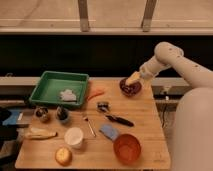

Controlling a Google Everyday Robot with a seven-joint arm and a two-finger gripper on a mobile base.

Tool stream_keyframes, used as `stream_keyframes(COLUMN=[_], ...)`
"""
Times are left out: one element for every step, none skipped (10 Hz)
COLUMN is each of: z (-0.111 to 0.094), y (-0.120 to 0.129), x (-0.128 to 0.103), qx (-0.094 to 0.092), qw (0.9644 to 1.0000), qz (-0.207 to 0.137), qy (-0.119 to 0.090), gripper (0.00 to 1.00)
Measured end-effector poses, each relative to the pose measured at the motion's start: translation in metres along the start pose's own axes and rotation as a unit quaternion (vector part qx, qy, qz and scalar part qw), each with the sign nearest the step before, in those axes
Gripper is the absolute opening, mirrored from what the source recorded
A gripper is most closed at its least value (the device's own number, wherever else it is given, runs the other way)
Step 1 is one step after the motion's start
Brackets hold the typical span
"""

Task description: Place grapes in paper cup

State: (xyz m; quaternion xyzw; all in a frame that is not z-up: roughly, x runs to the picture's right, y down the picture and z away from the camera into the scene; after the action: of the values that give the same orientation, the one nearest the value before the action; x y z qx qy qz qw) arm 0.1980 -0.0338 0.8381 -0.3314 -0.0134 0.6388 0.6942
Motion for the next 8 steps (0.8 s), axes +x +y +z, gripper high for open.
stream_keyframes(z=[0.009,0.014,0.018,0.024,0.029,0.033,0.035,0.037], y=[0.001,0.000,-0.001,-0.003,-0.004,-0.006,-0.015,-0.021], x=[0.000,0.001,0.001,0.001,-0.001,-0.004,-0.013,-0.017], qx=[-0.005,-0.007,-0.008,-0.007,-0.007,-0.009,-0.013,-0.015], qw=[1.0000,0.9999,0.9999,0.9999,0.9999,0.9998,0.9997,0.9995], qz=[0.002,0.004,0.005,0.005,0.002,-0.003,-0.010,-0.016], qy=[0.005,0.007,0.010,0.013,0.015,0.019,0.019,0.022], gripper=[0.71,0.71,0.71,0.71,0.71,0.71,0.71,0.71])
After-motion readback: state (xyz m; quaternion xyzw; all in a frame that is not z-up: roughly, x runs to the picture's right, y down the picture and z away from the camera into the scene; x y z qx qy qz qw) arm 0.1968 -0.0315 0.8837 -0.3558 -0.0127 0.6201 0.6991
